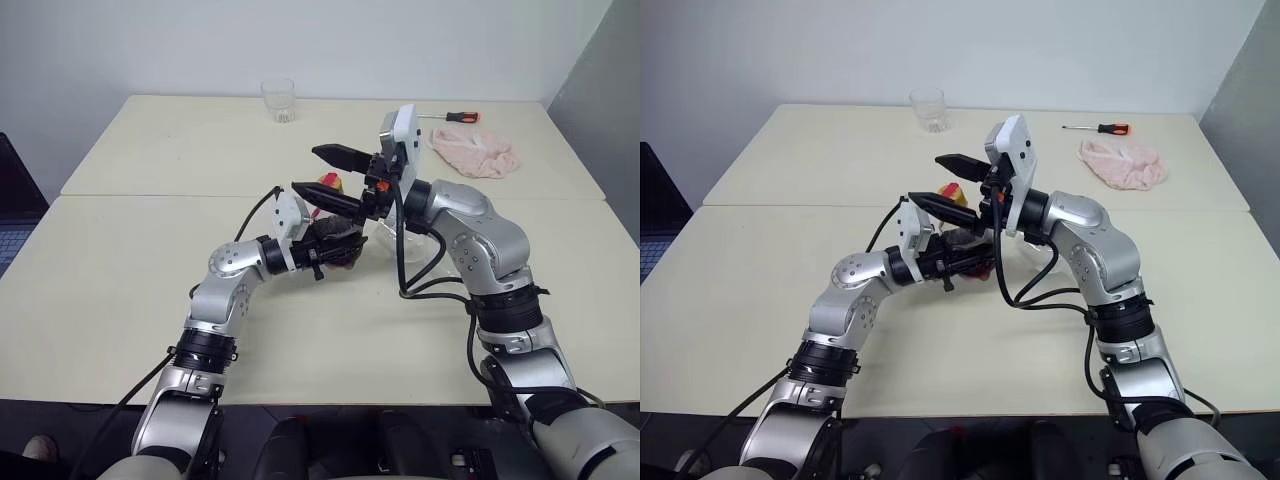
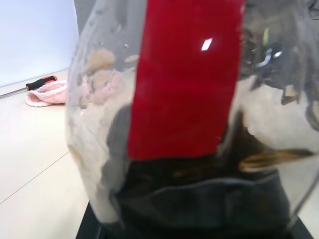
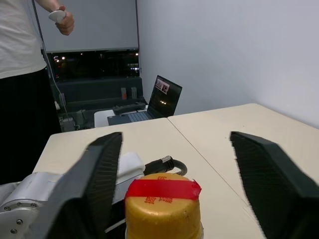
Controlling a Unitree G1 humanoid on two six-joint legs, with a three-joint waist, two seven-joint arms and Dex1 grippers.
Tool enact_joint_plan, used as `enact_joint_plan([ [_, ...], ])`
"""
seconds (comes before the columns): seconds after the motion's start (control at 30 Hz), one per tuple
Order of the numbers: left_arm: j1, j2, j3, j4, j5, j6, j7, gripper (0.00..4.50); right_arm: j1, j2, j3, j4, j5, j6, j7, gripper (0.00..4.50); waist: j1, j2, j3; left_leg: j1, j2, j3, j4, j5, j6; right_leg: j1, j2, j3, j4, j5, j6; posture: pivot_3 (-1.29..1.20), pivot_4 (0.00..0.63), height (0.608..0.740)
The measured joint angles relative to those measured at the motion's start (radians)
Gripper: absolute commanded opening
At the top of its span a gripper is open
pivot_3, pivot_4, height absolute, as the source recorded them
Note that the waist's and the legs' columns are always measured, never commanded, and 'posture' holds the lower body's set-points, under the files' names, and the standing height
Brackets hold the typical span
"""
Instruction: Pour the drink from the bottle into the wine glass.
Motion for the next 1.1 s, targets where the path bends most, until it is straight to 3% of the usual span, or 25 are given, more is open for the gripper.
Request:
enact_joint_plan([
  [0.13, -0.007, -0.001, 0.002, 0.011, 0.0, 0.0, 0.005, 1.7, 0.0, 0.005, 0.004, 0.002, 0.002, 0.0, 0.004, 1.4, 0.0, 0.0, 0.0, 0.0, 0.0, 0.0, 0.0, 0.0, 0.0, 0.0, 0.0, 0.0, 0.0, 0.0, 0.0, 0.0, 0.15, 0.74],
  [0.17, -0.007, -0.001, 0.003, 0.012, 0.0, 0.0, 0.006, 1.7, 0.0, 0.005, 0.005, 0.003, 0.002, 0.0, 0.004, 1.29, 0.0, 0.0, 0.0, 0.0, 0.0, 0.0, 0.0, 0.0, 0.0, 0.0, 0.0, 0.0, 0.0, 0.0, 0.0, 0.0, 0.15, 0.74],
  [0.5, -0.003, -0.002, 0.002, 0.002, -0.002, 0.01, 0.005, 1.7, -0.001, -0.003, 0.007, 0.005, 0.003, -0.006, 0.03, 1.3, 0.0, 0.0, 0.0, 0.0, 0.0, 0.0, 0.0, 0.0, 0.0, 0.0, 0.0, 0.0, 0.0, 0.0, 0.0, 0.0, 0.15, 0.74],
  [1.1, 0.238, 0.075, -0.003, -0.513, -0.175, 0.339, 0.047, 1.7, 0.006, -0.057, 0.007, -0.028, 0.216, 0.049, 0.366, 1.3, -0.002, 0.0, 0.0, 0.001, 0.001, 0.0, 0.001, 0.0, 0.0, 0.0, 0.0, 0.0, 0.001, 0.001, -0.001, 0.0, 0.15, 0.74],
])
